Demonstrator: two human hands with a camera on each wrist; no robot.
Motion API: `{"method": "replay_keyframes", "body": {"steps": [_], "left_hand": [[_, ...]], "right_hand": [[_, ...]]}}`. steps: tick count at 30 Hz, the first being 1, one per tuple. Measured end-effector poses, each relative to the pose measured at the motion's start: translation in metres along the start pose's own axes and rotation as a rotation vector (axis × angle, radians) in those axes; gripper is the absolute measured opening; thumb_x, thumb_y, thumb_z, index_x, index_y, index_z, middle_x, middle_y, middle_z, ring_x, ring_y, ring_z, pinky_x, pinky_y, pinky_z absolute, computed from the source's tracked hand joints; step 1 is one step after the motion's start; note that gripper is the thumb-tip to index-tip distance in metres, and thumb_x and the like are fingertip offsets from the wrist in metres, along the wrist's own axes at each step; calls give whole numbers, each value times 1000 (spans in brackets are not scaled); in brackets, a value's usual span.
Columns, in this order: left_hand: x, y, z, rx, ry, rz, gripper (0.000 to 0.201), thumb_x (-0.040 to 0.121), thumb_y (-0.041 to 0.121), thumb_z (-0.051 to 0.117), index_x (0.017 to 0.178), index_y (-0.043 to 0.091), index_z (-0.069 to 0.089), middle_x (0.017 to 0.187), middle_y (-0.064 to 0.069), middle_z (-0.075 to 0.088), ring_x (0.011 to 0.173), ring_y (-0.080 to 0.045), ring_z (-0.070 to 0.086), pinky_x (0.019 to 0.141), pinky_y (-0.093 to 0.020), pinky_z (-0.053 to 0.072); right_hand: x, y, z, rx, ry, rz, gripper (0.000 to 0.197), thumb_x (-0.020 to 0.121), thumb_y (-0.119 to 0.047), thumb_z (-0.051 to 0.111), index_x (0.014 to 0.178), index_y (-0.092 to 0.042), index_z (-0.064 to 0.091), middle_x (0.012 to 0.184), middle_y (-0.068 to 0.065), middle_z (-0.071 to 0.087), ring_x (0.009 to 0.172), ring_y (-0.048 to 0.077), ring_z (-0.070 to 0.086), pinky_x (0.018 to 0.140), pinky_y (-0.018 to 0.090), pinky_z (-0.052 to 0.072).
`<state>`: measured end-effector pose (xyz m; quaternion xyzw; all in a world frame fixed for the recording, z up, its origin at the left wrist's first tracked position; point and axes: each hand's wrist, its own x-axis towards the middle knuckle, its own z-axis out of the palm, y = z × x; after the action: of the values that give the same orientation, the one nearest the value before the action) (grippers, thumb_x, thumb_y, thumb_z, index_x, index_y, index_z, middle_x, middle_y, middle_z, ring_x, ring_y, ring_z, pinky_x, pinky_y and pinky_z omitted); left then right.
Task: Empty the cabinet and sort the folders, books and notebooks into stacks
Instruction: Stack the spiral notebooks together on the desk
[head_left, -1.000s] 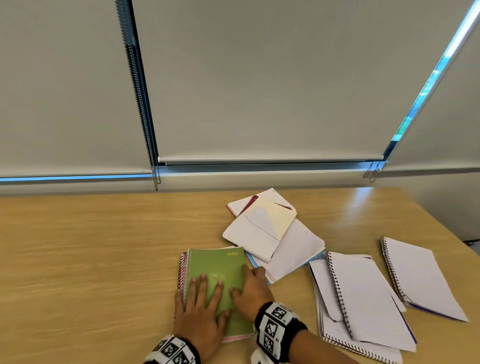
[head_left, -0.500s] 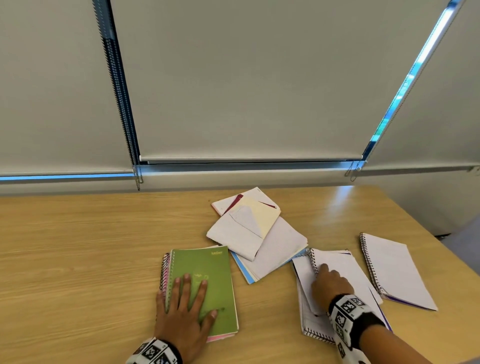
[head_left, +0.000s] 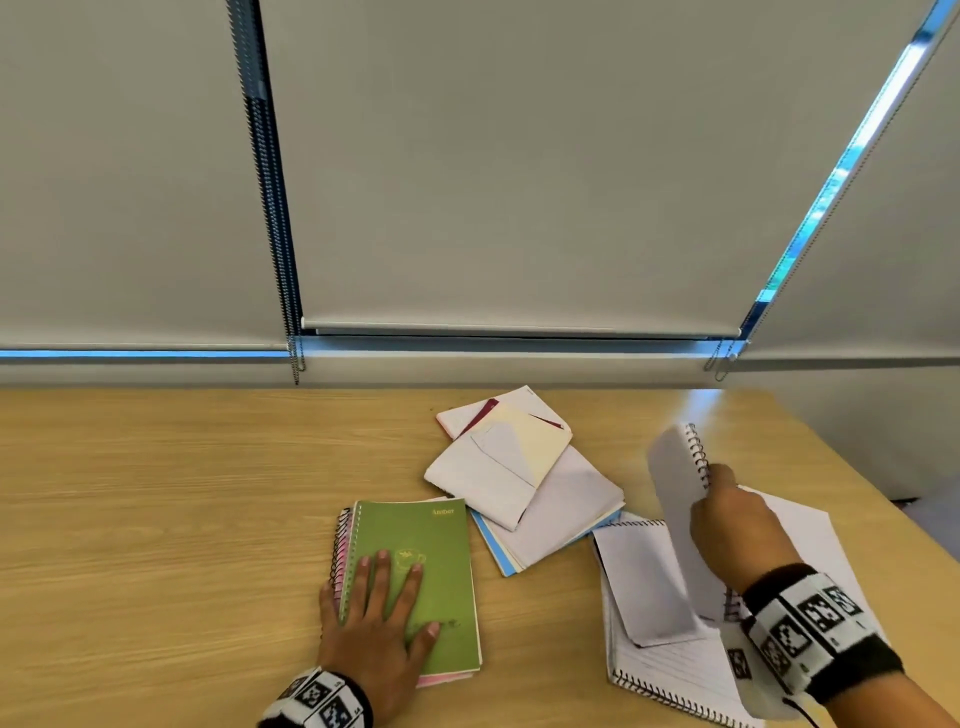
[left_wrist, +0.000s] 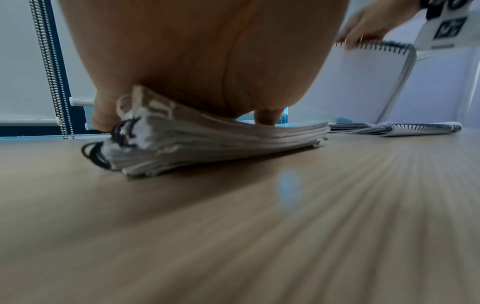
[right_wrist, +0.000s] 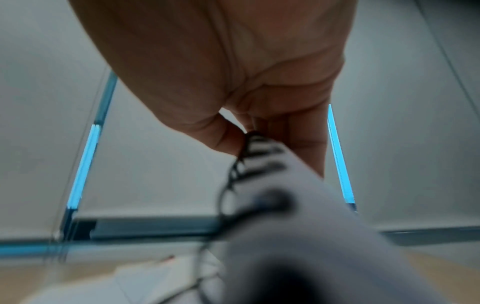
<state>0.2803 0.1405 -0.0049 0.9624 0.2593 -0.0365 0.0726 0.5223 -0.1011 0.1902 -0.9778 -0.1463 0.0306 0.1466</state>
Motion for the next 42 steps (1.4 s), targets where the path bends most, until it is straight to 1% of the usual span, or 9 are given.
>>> {"method": "replay_keyframes", "body": {"steps": [2,5,7,13,17,20,25,34,42], "left_hand": [[-3,3,-16,-33,-51,-24,67,91,71,14,142,38,41,150,-13,37,142,-33,28,111,-51,-11],[-2,4,-28,-37,-52,-59,90,61,79,-25,144,45,-18,150,-5,-33,144,-27,-24,81,-44,-47],[-4,6,-39,-95,-169,-59,102,48,79,-29,143,42,-24,146,-2,-41,140,-23,-34,72,-41,-48],[-7,1,-60,-458,-230,-92,67,89,70,27,146,35,29,160,1,19,149,-22,11,116,-61,-4],[-26,-4,-96,-1297,-91,-275,32,87,51,56,103,26,64,114,-2,70,111,-21,63,94,-30,50],[-34,-5,-118,-1489,5,-251,27,90,39,55,90,20,74,90,7,76,90,-13,67,73,-16,50],[-36,-13,-130,-1786,-29,-417,50,91,60,42,111,23,69,107,-1,74,104,-22,68,100,-44,47],[-31,-5,-124,-1740,32,-248,81,68,77,61,137,35,50,135,9,59,124,-12,55,112,-44,37],[-26,-16,-148,-1851,71,-260,44,100,45,31,130,23,55,111,-16,71,103,-37,67,94,-53,51]], "right_hand": [[-6,-10,-14,130,34,-92,31,94,-8,40,124,-7,43,99,25,63,81,37,55,68,36,42],[-19,-30,-16,353,12,-247,32,95,-7,42,126,-14,47,94,9,66,79,27,60,61,31,42],[-26,-47,-3,546,-97,-291,29,97,-7,42,122,-19,50,94,3,70,80,20,64,67,32,50],[-40,-98,60,1037,-454,-157,30,98,-3,42,120,-17,58,105,3,74,102,24,68,97,44,50],[-44,-122,91,1171,-562,-55,33,97,-1,41,117,-15,62,113,4,71,108,26,65,101,47,48],[-48,-134,105,1140,-562,-39,36,96,-1,42,122,-18,60,116,2,69,109,22,63,101,43,48],[-64,-153,123,915,-549,-151,46,98,-17,47,142,-25,37,140,-3,49,125,16,50,110,36,38],[-105,-196,108,718,-702,-434,69,97,-56,36,154,-28,10,158,-9,21,141,7,26,115,25,21],[-105,-191,102,693,-629,-573,81,84,-68,48,151,-41,13,154,-21,27,135,0,36,114,32,33]]}}
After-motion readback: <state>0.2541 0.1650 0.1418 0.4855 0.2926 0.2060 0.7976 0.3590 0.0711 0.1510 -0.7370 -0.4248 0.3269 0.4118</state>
